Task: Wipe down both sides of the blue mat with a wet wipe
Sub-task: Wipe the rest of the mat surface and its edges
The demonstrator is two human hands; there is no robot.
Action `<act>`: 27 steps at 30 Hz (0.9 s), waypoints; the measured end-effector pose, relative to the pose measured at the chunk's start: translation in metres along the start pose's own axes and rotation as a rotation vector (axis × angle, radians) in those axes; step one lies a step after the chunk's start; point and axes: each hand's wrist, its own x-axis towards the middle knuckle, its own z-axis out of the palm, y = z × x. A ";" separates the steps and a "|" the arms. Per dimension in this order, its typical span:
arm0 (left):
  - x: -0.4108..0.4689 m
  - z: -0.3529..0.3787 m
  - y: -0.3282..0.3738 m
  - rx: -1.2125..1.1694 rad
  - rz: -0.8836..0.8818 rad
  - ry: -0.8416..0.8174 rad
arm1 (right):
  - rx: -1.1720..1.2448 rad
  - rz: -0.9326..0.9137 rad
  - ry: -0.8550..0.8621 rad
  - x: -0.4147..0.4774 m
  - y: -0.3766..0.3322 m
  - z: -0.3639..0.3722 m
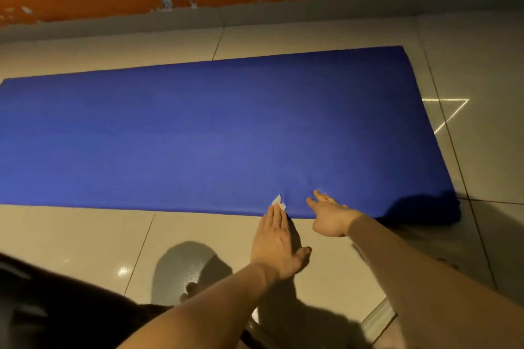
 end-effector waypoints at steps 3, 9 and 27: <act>0.001 -0.008 -0.003 0.005 0.032 -0.032 | 0.066 -0.023 0.020 -0.004 0.004 -0.010; 0.029 -0.035 -0.037 0.091 0.176 0.047 | -0.037 0.034 0.076 0.005 -0.015 -0.006; 0.009 0.013 -0.205 -0.267 -0.110 0.420 | -0.104 0.230 0.388 0.043 -0.044 -0.006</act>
